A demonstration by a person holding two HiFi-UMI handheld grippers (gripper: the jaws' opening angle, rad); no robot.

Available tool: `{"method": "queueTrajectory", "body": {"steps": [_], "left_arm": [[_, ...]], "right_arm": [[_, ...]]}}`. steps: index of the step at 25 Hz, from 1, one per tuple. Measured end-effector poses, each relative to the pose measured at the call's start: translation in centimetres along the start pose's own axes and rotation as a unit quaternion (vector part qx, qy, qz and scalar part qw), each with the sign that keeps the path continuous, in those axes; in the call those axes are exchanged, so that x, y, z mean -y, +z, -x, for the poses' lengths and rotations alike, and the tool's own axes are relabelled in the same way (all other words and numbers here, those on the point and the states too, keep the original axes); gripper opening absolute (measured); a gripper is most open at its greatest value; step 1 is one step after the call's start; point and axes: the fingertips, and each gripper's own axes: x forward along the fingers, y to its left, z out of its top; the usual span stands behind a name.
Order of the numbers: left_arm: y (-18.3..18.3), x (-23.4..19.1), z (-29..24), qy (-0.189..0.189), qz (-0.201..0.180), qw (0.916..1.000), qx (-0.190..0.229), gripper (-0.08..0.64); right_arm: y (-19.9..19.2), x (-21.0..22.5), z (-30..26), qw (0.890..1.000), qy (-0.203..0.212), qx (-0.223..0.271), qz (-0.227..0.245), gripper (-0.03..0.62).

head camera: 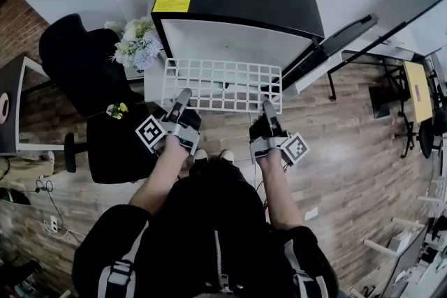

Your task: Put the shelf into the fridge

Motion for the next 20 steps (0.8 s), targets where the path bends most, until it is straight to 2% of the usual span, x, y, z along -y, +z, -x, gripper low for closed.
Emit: {"method": "queueTrajectory", "body": {"steps": [20], "left_arm": [[-0.3, -2.5, -1.9, 0.018, -0.007, 0.9997, 0.015, 0.043]], "right_arm": [[1.7, 2.9, -1.5, 1.000, -0.013, -0.023, -0.014, 0.029]]}}
